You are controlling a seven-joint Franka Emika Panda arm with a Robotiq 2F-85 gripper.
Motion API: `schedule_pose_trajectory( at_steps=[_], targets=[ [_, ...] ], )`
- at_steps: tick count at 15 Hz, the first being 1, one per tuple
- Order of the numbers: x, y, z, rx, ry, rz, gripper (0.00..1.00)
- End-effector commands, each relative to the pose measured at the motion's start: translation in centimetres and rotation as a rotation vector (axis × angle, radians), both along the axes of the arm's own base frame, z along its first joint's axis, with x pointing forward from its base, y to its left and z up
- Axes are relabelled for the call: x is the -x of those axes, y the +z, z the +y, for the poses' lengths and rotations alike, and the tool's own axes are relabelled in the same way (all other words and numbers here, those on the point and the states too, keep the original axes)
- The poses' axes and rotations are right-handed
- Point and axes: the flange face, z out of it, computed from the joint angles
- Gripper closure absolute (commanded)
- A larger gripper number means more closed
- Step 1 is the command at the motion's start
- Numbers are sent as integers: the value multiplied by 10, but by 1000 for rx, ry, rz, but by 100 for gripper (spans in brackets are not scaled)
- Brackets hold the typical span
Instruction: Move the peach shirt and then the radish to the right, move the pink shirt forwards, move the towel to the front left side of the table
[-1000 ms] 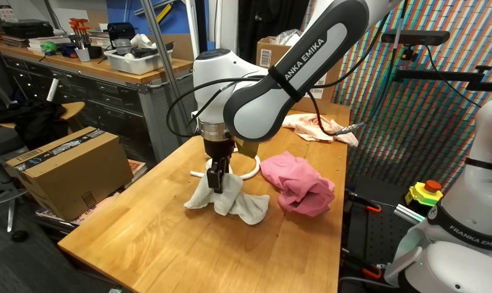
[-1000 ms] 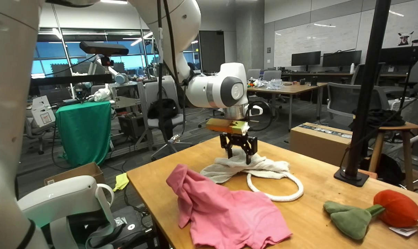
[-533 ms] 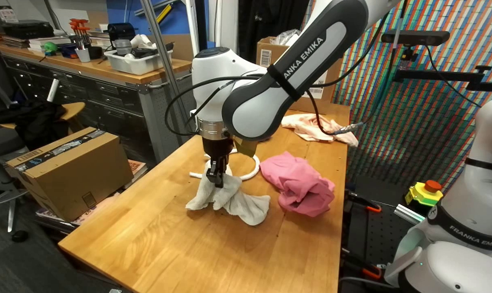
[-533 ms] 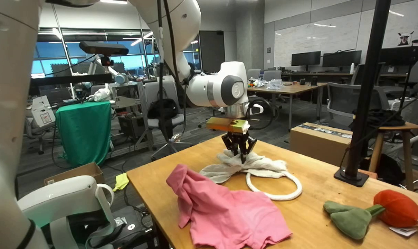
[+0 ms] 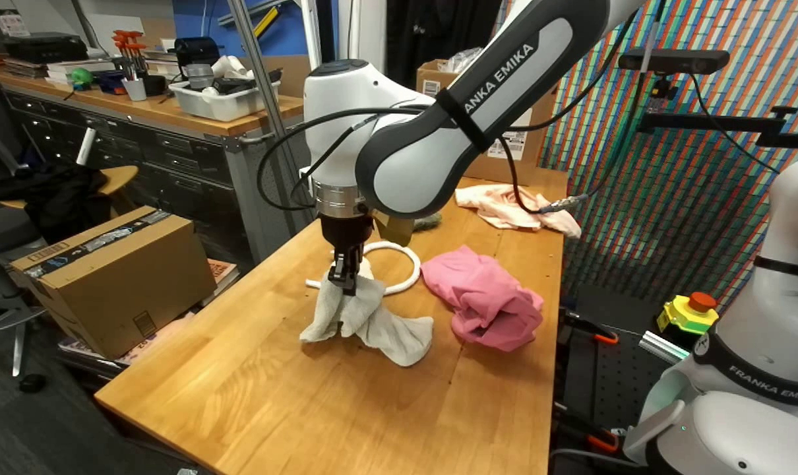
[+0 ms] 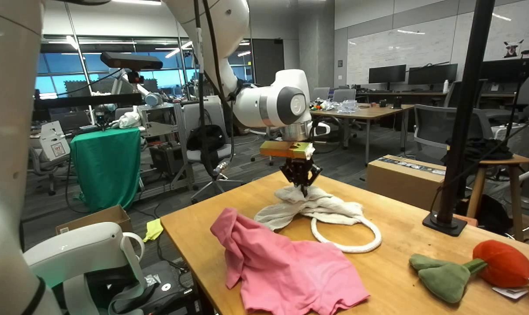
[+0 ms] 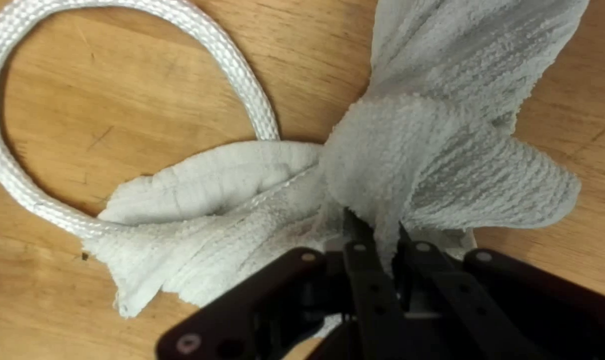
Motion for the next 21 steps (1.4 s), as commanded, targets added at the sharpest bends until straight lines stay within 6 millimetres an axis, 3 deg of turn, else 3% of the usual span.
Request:
schedule_pose_trajectory(
  at_steps=[1, 5, 9, 17, 21],
  targets=[
    [4, 43, 14, 36, 50, -37, 96],
    [12, 80, 35, 29, 128, -63, 96],
    [19, 102, 57, -4, 229, -75, 96],
    [35, 153, 70, 9, 304, -169, 96],
    [46, 170, 80, -1, 360, -174, 96]
  ],
)
